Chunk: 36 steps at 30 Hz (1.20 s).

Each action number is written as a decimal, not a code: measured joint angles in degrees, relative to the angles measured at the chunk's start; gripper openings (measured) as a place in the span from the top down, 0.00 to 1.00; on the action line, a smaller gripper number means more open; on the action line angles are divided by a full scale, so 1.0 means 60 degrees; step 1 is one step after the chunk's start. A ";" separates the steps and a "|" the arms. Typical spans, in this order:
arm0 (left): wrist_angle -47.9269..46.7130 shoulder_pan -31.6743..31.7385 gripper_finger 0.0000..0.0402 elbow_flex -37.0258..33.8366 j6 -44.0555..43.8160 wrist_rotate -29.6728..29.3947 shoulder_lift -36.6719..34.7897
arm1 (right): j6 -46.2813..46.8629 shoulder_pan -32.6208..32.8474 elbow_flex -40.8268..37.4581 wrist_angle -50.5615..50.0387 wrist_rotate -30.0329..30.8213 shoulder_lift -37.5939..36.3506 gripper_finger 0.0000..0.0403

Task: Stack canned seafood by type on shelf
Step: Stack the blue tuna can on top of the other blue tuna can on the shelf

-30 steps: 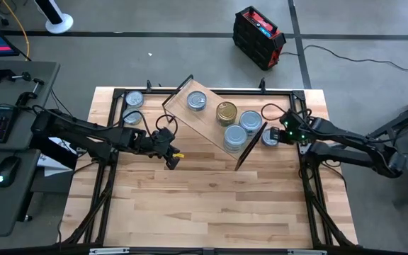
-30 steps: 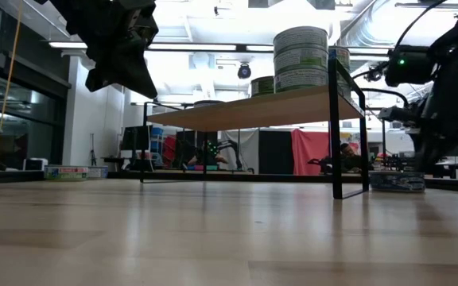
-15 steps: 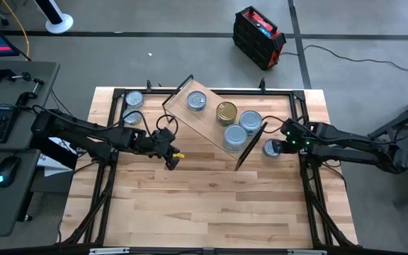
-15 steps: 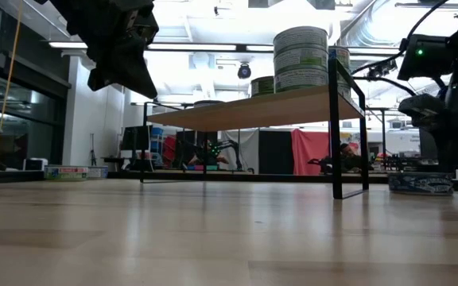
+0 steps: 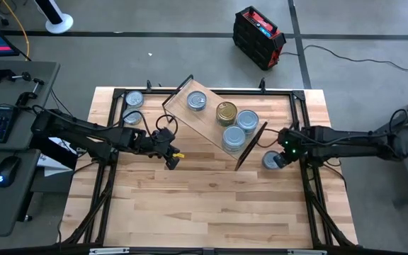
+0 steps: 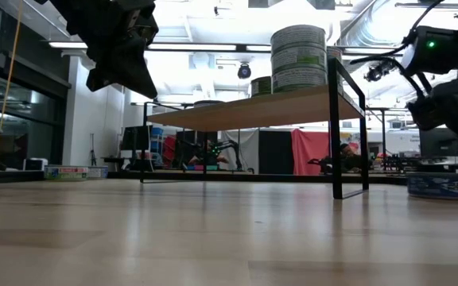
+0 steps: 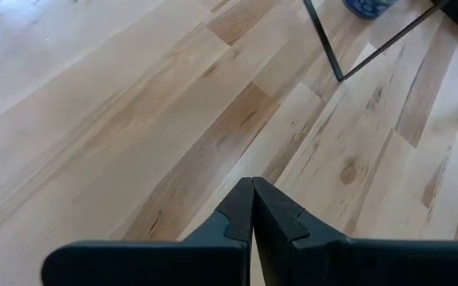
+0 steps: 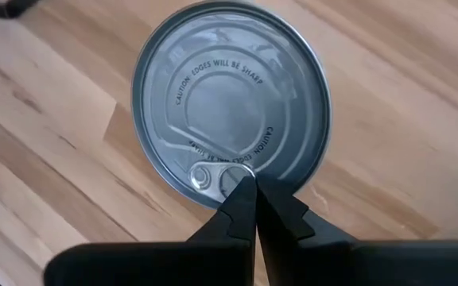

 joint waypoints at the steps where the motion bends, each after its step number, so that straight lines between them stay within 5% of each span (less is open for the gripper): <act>1: 0.0000 0.0000 1.00 0.0000 -0.0008 -0.0004 0.0000 | 0.0000 0.0098 0.0000 -0.0001 0.0022 0.0000 1.00; 15: 0.0004 0.0000 1.00 0.0000 -0.0241 -0.0005 0.0000 | 0.0163 0.2314 -0.0007 0.0836 -0.0203 0.0258 1.00; 29: 0.0014 0.0000 1.00 0.0000 -0.0678 -0.0007 0.0000 | 0.0545 0.5645 0.0048 0.4624 0.0093 0.2942 1.00; 36: 0.0900 -0.0269 1.00 -0.0004 -0.2017 0.0588 0.0000 | 0.0178 0.6971 0.0633 0.5316 0.0781 0.3992 1.00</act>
